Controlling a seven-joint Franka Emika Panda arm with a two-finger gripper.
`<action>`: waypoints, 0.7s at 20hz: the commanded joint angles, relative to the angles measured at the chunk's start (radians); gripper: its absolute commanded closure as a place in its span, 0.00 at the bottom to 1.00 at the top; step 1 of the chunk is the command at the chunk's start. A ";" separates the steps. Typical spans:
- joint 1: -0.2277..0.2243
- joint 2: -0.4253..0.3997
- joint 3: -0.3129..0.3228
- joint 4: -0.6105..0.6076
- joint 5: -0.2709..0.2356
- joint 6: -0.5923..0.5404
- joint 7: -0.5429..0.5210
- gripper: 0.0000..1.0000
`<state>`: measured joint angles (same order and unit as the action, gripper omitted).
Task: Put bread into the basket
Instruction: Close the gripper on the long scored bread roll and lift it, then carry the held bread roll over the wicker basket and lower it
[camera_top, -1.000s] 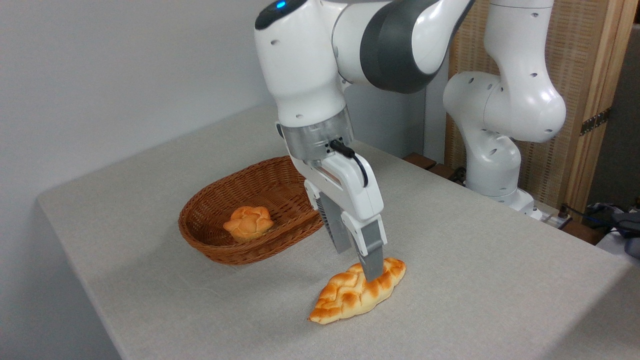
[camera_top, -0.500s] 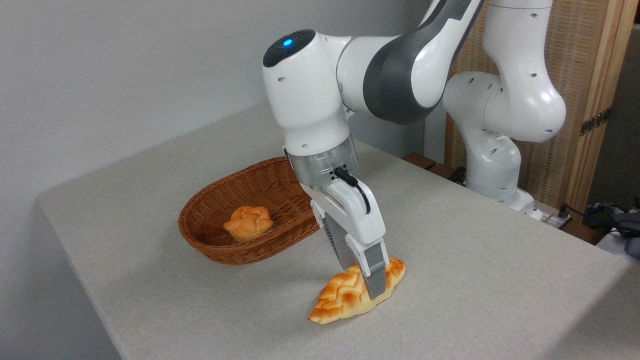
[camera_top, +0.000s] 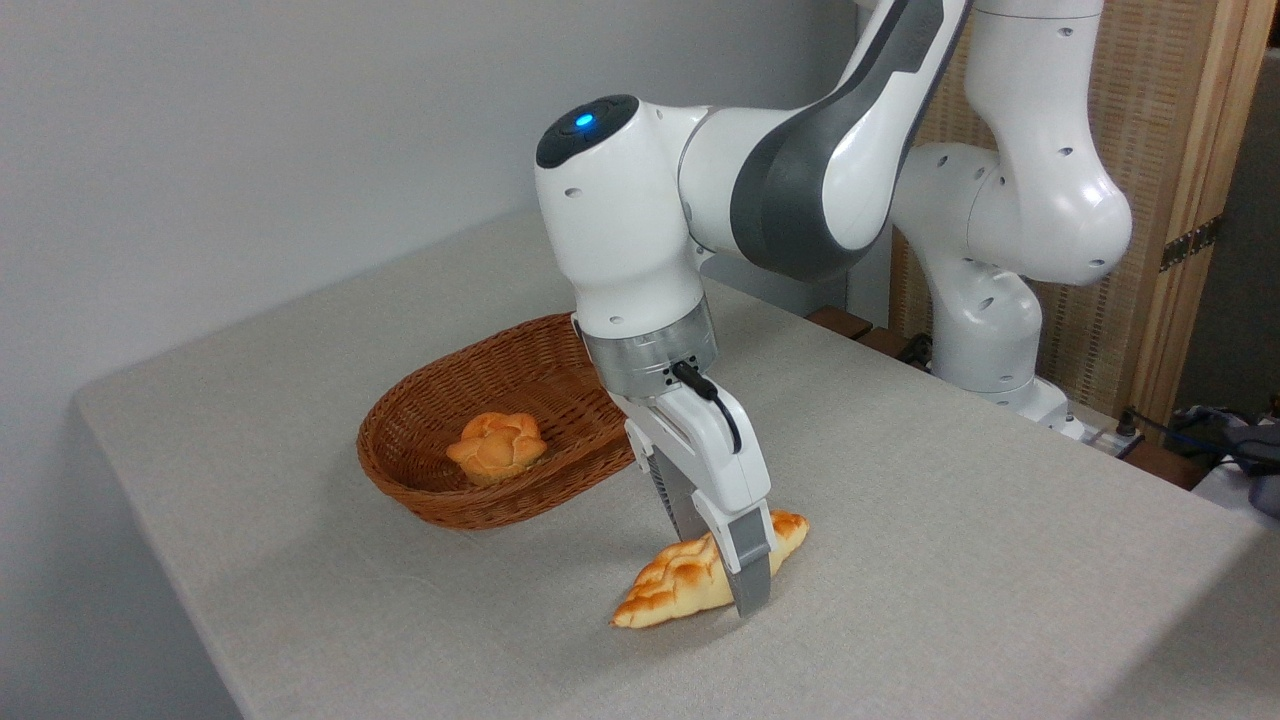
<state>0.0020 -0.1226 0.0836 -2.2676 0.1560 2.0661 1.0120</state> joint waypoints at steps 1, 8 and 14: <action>-0.008 0.003 0.013 -0.023 -0.001 0.023 0.010 0.27; -0.008 0.003 0.013 -0.023 -0.029 0.017 0.014 0.57; -0.008 0.003 0.013 -0.023 -0.029 0.016 0.016 0.57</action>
<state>-0.0026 -0.1198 0.0836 -2.2710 0.1368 2.0667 1.0120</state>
